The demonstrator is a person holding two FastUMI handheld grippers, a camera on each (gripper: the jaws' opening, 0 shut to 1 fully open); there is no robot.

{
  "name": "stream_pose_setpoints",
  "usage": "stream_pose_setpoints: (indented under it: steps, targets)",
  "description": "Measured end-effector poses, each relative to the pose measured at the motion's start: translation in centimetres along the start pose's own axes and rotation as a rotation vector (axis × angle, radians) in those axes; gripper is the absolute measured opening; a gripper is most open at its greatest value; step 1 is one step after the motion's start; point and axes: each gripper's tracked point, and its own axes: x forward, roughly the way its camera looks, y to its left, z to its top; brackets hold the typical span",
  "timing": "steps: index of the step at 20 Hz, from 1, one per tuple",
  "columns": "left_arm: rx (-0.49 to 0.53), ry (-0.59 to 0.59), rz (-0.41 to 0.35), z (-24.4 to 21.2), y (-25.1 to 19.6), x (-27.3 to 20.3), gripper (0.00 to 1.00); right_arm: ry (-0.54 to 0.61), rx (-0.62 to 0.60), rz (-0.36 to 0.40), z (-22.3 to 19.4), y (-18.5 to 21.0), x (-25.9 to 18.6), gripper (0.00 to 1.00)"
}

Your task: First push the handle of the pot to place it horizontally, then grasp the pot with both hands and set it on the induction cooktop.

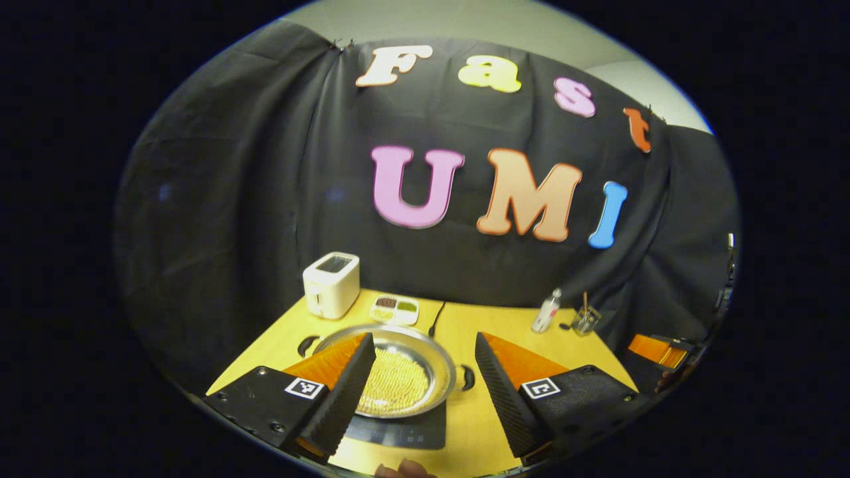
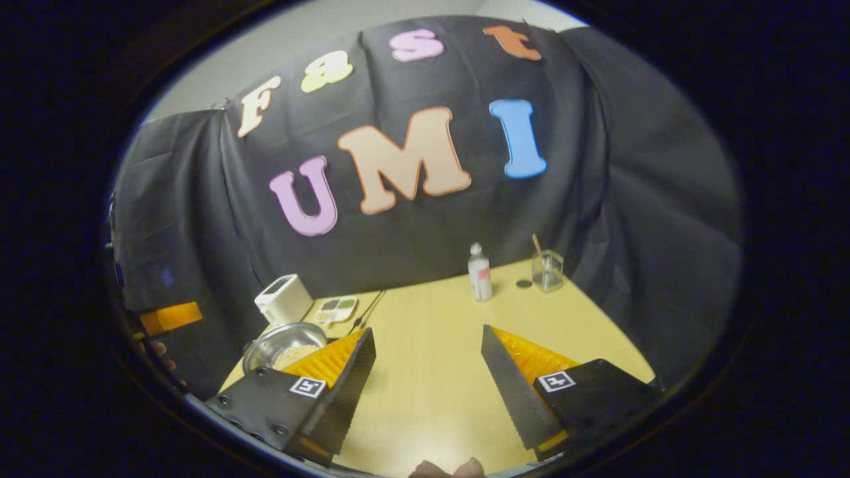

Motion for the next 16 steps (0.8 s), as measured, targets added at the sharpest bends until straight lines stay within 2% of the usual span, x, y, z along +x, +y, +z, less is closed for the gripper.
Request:
stream_pose_setpoints:
  steps: [1, 2, 4, 5, 6, 7, 8, 9, 10, 11, 13, 15, 16]
  targets:
    - [0.008, -0.033, -0.008, 1.4, -0.6, -0.4, 0.92, -0.041, -0.019, -0.01, 1.5, 0.1, -1.2, 0.99]
    - [0.016, -0.074, -0.021, 2.6, -1.1, -0.9, 0.89, -0.077, -0.024, -0.011, 3.0, 0.6, -2.4, 0.99]
    - [0.03, -0.158, -0.033, 5.2, -1.7, -2.6, 0.92, -0.155, -0.038, -0.005, 5.6, 2.3, -5.0, 0.99]
    - [0.032, -0.192, -0.026, 6.2, -1.7, -3.6, 0.92, -0.198, -0.058, 0.008, 6.7, 3.4, -6.4, 0.92]
    - [0.031, -0.221, -0.02, 6.8, -1.5, -4.7, 0.89, -0.242, -0.087, 0.027, 7.8, 4.6, -7.5, 0.99]
    - [0.03, -0.252, -0.02, 7.5, -1.6, -6.0, 0.92, -0.296, -0.125, 0.047, 8.9, 5.8, -8.6, 0.99]
    - [0.036, -0.287, -0.025, 7.2, -2.0, -6.7, 0.89, -0.338, -0.159, 0.054, 9.7, 6.8, -9.3, 0.99]
    - [0.053, -0.312, -0.032, 7.6, -2.1, -8.0, 0.89, -0.359, -0.178, 0.052, 9.7, 7.7, -10.2, 0.92]
    - [0.073, -0.319, -0.045, 7.6, -2.3, -8.7, 0.88, -0.345, -0.18, 0.058, 9.1, 8.5, -11.0, 0.92]
    - [0.093, -0.324, -0.061, 7.3, -2.6, -9.3, 0.94, -0.333, -0.166, 0.065, 8.2, 9.3, -12.0, 0.92]
    - [0.091, -0.354, -0.095, 7.6, -3.6, -10.4, 0.89, -0.36, -0.163, 0.054, 8.2, 9.6, -13.8, 0.94]
    - [0.098, -0.332, -0.103, 6.9, -3.5, -11.3, 0.88, -0.35, -0.194, 0.04, 7.2, 9.6, -14.9, 1.0]
    - [0.104, -0.333, -0.1, 6.9, -3.2, -11.9, 0.89, -0.337, -0.189, 0.034, 6.8, 9.6, -15.2, 0.96]
